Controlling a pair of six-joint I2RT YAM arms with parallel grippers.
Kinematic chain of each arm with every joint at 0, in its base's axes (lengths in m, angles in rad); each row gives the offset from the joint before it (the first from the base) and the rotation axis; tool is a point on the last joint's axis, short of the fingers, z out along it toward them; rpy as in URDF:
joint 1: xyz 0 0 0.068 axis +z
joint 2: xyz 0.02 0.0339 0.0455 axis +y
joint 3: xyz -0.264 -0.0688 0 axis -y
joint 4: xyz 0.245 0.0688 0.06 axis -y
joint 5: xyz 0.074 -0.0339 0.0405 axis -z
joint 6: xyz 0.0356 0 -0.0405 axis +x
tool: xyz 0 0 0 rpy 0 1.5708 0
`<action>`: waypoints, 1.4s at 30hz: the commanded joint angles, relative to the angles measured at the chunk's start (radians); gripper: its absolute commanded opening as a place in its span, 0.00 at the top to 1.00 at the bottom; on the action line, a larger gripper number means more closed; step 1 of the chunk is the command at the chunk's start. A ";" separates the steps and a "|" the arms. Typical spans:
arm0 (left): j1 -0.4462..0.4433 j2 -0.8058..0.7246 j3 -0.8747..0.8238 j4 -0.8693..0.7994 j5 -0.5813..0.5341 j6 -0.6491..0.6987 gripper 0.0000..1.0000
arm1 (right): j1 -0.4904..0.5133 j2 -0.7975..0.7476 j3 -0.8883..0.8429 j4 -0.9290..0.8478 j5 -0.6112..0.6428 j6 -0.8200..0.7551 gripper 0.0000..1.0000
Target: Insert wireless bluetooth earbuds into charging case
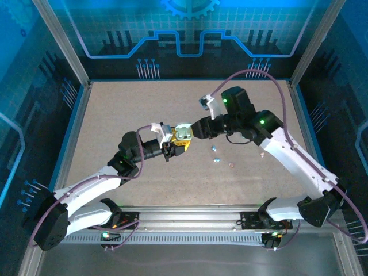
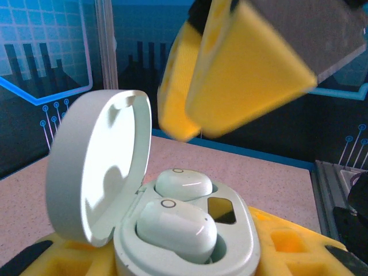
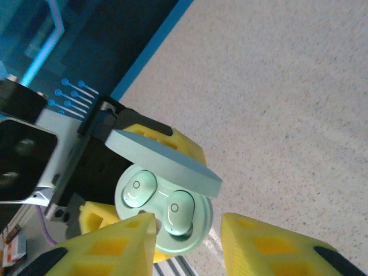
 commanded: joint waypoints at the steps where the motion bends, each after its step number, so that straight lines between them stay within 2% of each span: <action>1: -0.008 -0.017 0.026 0.010 -0.005 0.032 0.65 | -0.040 -0.050 0.004 0.076 -0.021 0.091 0.58; 6: -0.008 -0.020 0.032 0.015 0.014 0.028 0.65 | -0.049 0.070 0.136 -0.011 -0.005 0.151 0.49; 14: -0.009 -0.028 0.044 0.024 -0.003 0.019 0.64 | -0.046 0.210 0.218 -0.107 -0.127 0.124 0.46; 21: -0.009 -0.018 0.046 0.043 -0.017 0.013 0.64 | -0.048 0.138 0.102 -0.074 -0.233 0.108 0.45; 27: -0.010 -0.015 0.049 0.058 -0.003 -0.002 0.64 | -0.071 0.104 -0.008 -0.015 -0.314 0.164 0.44; 32: -0.010 -0.015 0.053 0.061 0.008 -0.008 0.63 | -0.089 0.110 -0.086 0.139 -0.507 0.271 0.44; 34: -0.009 -0.015 0.055 0.061 0.010 -0.005 0.62 | -0.088 0.119 -0.110 0.206 -0.578 0.319 0.44; 38: -0.010 -0.008 0.058 0.059 0.010 -0.001 0.62 | -0.090 0.138 -0.131 0.259 -0.633 0.364 0.47; 42: -0.010 0.001 0.061 0.057 0.010 0.003 0.62 | -0.099 0.139 -0.143 0.282 -0.626 0.380 0.62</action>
